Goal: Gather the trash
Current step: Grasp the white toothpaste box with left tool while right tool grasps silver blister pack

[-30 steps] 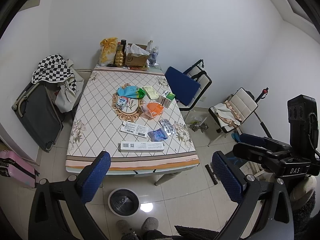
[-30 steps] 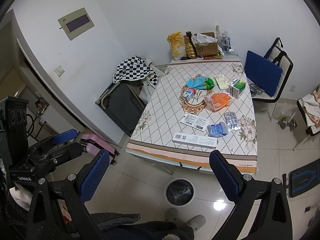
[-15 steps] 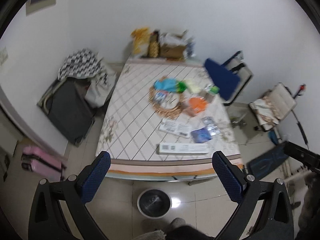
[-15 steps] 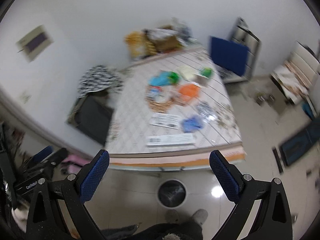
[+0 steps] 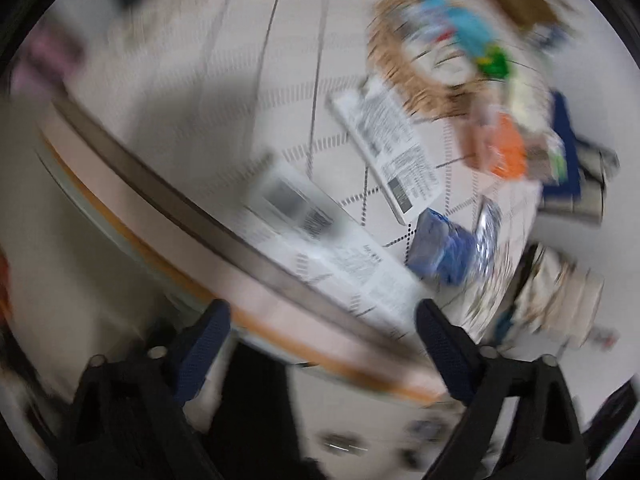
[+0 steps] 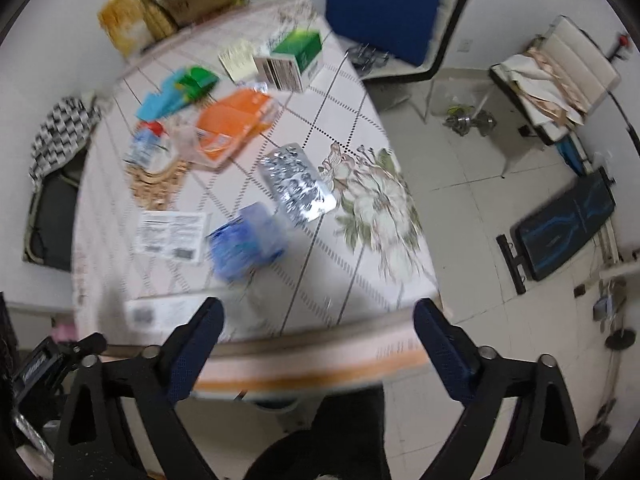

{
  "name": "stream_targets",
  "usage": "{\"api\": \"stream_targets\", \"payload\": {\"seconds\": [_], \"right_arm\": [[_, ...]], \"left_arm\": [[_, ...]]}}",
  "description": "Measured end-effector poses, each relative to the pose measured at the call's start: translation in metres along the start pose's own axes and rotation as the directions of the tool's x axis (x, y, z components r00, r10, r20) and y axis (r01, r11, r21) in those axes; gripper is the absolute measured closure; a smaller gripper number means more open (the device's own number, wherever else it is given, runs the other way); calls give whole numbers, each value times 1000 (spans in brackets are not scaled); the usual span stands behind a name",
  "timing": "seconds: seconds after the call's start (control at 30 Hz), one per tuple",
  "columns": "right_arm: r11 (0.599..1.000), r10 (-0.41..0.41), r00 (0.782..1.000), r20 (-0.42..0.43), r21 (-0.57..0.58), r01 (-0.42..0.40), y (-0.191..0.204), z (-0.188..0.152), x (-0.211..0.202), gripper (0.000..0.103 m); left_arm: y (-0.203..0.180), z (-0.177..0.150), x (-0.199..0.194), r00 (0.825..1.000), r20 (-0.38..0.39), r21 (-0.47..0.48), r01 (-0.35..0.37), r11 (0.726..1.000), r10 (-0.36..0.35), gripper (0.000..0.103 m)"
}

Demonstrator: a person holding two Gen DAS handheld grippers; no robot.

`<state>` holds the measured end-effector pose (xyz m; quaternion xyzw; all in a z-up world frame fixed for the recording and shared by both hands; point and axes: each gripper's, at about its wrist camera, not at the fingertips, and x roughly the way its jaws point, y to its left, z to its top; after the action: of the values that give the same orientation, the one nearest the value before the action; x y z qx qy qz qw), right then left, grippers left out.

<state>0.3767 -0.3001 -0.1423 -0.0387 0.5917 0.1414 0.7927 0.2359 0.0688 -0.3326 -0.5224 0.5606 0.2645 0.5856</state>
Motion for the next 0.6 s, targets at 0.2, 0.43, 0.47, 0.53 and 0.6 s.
{"api": "stream_targets", "payload": {"seconds": [0.2,0.43,0.47,0.53,0.6], "right_arm": [[994,-3,993,-119,-113,-10,4,70,89,13],[982,39,979,-201,-172,-74,31,113,169,13],[981,36,977,-211,-180,-75,35,114,177,13],[975,19,972,-235,-211,-70,46,116,193,9],[957,-18,979,-202,-286,-41,63,113,194,12]], "left_arm": [[1,16,64,997,-69,-361,19,933,-46,33],[-37,15,22,969,56,6,-240,971,239,51],[-47,15,17,948,98,117,-313,942,303,51],[-60,14,16,915,139,258,-402,879,378,51],[-66,14,20,898,125,299,-439,847,421,49]]}}
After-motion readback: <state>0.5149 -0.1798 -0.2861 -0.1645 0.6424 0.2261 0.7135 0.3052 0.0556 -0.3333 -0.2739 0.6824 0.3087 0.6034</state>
